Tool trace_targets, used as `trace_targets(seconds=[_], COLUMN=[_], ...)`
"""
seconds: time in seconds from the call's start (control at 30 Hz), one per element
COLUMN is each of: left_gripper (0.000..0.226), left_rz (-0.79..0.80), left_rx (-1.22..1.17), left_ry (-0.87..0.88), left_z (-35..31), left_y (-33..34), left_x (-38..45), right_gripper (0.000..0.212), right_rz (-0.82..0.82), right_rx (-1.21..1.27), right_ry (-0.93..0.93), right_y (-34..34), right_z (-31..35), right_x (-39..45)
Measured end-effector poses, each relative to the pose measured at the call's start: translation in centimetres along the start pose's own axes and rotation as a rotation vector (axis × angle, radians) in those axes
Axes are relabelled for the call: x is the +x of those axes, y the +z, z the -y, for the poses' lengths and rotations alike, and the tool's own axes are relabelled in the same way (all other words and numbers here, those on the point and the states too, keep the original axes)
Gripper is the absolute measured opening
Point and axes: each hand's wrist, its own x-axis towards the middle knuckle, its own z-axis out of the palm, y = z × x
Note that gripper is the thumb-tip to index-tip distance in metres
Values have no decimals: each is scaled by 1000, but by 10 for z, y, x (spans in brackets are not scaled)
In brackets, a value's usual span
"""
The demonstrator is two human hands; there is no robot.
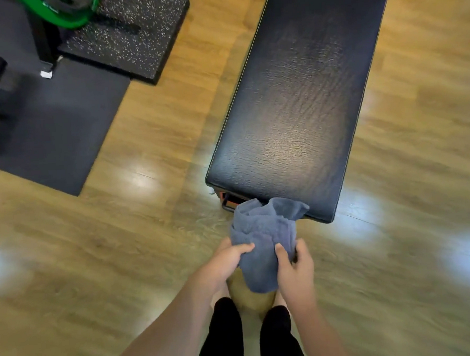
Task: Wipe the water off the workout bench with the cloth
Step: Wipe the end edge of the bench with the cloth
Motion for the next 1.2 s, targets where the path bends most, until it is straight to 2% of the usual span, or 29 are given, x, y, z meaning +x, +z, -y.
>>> trace_targets(seconds=[0.13,0.27,0.3,0.37,0.43,0.53,0.63,0.7,0.77,0.83,0.9,0.97,1.03,1.13,1.2], left_gripper=[32,27,34,61,72,48,31,19,24,31,37,44,54,51,44], left_rz=[-48,-12,-9,2,-13,-19,-81,-155,-258,-366,-454,-544,-631,-734,-759], left_rx=[-72,79,102,90,73,64,118,290,536,625,688,826,963,1024,924], left_ry=[-108,-195,-204,-180,-138,-51,30,106,245,344,317,216,169,263,352], left_z=[16,16,15,12,5,-13,-19,-18,-15,-12,-14,-20,-29,-30,-14], left_y=[-1,-8,-9,-10,-9,-3,1,5,7,7,10,14,19,23,18], left_x=[-1,-8,-8,-2,7,26,51,62,73,80,86,89,88,85,88], right_gripper=[45,49,45,38,37,41,43,41,35,26,23,34,42,42,40], right_rz=[35,198,216,235,225,186,142,128,110,88,75,40,-3,-12,-35], right_rx=[-1,102,157,271,302,297,174,54,-56,-176,-290,-444,-571,-614,-605], right_ry=[207,314,322,294,221,103,-34,-100,-112,-123,-129,-85,44,178,221], right_y=[-3,1,1,3,3,9,24,34,41,45,49,53,54,55,59], right_z=[-17,-30,-27,-18,-9,-4,-11,-24,-36,-40,-37,-29,-20,-17,-17], right_x=[0,-7,-9,-8,-1,21,40,52,64,73,81,89,99,109,111])
